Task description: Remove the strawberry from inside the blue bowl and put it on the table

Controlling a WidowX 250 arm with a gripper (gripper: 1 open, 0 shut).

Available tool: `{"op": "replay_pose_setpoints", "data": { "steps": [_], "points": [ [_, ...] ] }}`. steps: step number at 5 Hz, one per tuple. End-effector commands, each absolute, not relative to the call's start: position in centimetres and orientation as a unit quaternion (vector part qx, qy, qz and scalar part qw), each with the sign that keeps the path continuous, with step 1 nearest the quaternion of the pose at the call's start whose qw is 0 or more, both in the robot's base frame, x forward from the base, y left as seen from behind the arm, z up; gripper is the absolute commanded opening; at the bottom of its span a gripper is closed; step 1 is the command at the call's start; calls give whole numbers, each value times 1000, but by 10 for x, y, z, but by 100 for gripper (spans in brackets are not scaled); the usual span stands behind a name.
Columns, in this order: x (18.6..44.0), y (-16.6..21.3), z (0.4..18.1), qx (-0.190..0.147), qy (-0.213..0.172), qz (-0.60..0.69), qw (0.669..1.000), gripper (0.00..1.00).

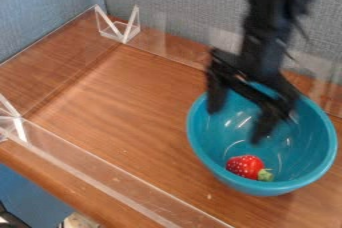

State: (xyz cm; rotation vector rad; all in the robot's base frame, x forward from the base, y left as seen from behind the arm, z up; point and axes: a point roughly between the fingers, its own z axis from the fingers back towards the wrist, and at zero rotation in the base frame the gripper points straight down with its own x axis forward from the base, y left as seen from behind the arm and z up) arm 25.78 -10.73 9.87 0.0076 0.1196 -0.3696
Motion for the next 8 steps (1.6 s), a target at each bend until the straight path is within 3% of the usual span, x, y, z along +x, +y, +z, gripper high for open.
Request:
{"op": "replay_pose_setpoints", "data": {
  "steps": [1,3,5,6,8],
  "points": [
    [248,-125,97,12,36,-225,974,100],
    [248,-126,71,29,59,-224,972,100],
    [252,-125,56,34,62,-214,974,100],
    [254,-125,51,39,60,-210,975,0],
    [254,-124,51,45,51,-205,976,0]
  ]
}}
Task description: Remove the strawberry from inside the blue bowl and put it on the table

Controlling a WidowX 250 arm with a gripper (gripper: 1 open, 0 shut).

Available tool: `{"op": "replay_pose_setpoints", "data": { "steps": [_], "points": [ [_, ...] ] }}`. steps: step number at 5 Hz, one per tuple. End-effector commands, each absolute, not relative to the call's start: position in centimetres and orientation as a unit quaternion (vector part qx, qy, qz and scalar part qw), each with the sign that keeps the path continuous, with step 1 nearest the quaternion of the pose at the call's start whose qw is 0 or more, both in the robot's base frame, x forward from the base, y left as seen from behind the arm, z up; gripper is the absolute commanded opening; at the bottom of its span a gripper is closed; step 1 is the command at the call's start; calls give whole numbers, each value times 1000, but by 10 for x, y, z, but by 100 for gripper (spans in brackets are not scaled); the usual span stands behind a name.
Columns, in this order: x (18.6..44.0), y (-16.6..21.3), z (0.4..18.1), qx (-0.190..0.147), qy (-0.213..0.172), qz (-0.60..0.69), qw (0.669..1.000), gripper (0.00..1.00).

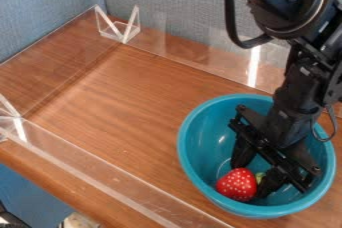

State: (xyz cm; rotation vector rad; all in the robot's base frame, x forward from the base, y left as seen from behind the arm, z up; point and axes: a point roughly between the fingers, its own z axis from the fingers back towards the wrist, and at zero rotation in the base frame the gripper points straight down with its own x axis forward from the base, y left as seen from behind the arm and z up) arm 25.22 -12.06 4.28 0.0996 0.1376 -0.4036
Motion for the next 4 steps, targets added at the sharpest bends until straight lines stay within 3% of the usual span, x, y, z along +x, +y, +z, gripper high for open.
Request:
{"op": "replay_pose_setpoints", "data": {
  "steps": [1,4],
  "points": [
    [255,-124,51,48,48,-201,977,0],
    [257,-125,52,56,39,-193,979,0]
  ]
}}
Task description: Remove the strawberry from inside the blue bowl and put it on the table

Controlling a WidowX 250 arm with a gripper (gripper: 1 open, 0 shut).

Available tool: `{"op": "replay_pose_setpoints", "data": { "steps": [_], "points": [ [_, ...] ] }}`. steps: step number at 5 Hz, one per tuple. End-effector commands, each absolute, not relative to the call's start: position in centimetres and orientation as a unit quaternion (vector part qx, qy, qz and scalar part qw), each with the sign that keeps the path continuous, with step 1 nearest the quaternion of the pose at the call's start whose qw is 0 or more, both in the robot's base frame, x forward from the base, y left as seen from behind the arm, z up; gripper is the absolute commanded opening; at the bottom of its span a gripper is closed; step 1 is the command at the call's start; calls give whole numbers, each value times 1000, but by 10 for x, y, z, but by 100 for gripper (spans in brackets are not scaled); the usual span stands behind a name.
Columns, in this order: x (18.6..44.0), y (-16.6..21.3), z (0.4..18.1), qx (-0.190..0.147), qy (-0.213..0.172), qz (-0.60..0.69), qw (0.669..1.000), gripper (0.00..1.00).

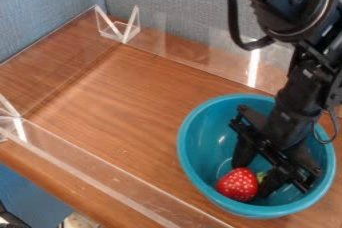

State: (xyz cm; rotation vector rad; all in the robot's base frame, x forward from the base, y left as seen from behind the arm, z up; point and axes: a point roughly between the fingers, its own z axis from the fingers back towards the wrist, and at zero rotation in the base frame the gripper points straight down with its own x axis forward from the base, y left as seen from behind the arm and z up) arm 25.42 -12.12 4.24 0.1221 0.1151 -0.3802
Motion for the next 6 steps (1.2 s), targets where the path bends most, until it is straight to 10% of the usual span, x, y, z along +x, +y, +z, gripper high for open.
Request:
{"op": "replay_pose_setpoints", "data": {
  "steps": [1,6],
  "points": [
    [257,-125,52,58,36,-190,979,0],
    [259,-117,89,82,1,-179,980,0]
  ]
}}
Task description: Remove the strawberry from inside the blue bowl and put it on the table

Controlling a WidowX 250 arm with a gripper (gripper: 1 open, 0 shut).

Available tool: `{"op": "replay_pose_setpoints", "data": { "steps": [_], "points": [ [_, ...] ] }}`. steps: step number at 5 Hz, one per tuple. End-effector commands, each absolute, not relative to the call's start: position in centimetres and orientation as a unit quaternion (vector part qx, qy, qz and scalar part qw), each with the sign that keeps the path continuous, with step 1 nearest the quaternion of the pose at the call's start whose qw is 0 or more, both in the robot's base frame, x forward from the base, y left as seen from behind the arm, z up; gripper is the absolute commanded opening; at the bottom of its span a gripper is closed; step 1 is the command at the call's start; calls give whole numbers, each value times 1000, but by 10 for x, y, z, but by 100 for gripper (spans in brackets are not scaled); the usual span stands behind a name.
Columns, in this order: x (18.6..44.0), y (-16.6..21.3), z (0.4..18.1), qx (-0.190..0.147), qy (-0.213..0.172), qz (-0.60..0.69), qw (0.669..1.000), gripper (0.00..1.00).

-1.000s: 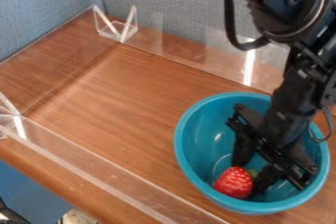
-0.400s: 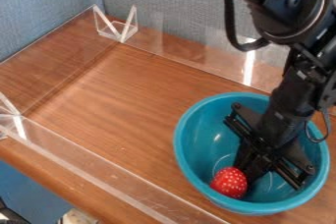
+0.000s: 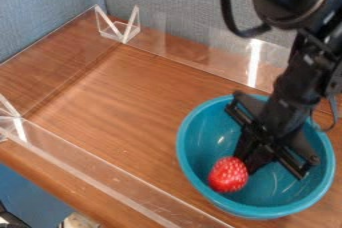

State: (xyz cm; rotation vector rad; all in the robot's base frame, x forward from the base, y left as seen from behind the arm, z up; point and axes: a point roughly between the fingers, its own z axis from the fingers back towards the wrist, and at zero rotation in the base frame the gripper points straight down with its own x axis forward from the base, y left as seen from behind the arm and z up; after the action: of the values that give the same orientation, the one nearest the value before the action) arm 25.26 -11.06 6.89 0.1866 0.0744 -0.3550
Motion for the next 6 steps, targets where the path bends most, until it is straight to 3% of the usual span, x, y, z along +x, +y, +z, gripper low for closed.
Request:
{"op": "replay_pose_setpoints", "data": {
  "steps": [1,2,3,5,6],
  "points": [
    [262,-109,121,92,-28,-167,981,0],
    [270,-87,161,106,-60,-137,983,0],
    [287,-43,185,129,-93,-76,984,0],
    [296,48,186,143,-83,47,985,0],
    [296,53,168,134,-72,51,987,0]
  ]
}}
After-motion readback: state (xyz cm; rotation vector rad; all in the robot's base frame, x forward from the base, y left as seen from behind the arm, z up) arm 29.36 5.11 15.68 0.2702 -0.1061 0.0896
